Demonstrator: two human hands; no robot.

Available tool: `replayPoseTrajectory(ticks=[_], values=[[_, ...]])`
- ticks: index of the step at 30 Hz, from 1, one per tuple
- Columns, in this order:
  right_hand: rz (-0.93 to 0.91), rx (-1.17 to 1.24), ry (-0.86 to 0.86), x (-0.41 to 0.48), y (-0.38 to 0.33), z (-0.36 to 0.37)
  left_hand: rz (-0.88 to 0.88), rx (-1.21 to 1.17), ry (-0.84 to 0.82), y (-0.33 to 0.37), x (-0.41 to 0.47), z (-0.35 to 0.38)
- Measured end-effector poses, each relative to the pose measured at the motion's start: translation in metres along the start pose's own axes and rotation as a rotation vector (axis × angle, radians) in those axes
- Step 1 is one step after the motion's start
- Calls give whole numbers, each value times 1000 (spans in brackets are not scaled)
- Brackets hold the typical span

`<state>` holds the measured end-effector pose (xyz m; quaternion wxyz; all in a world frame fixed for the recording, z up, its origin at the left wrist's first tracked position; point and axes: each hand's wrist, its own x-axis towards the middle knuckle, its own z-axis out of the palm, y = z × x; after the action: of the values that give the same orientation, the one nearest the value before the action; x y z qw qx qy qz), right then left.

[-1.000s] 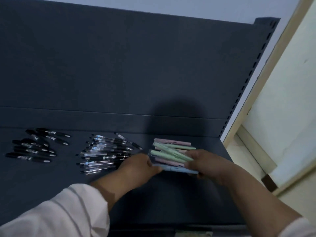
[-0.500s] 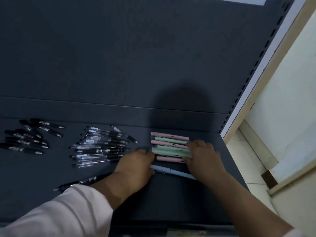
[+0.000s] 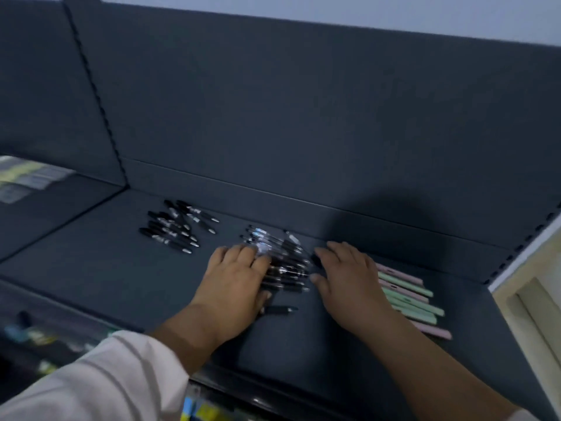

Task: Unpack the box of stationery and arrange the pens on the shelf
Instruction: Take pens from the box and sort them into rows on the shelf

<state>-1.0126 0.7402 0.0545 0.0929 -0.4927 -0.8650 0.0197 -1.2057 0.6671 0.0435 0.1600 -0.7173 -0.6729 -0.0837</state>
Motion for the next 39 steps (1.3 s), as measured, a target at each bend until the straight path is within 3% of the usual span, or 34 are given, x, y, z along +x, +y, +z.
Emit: replayPoseTrajectory(ticks=[6,13,18,27,33,39], values=[[-185,-22,-6,30,-101,2,-229,38,8,-96,-62,-24],[-430,9,40,41,-274,14,-504,87,8,-219,-180,-55],[-584,-2,-132,40,-408,31,-687,157,-6,-307,-285,-69],[-821,55,-232,14,-615,76,-1043,184,-113,-418,-462,-111],[-968,62,-317,18,-718,100,-1208,151,-86,-473,-527,-109],[-1033,61,-395,57,-805,142,-1323,136,-178,-545,-555,-90]])
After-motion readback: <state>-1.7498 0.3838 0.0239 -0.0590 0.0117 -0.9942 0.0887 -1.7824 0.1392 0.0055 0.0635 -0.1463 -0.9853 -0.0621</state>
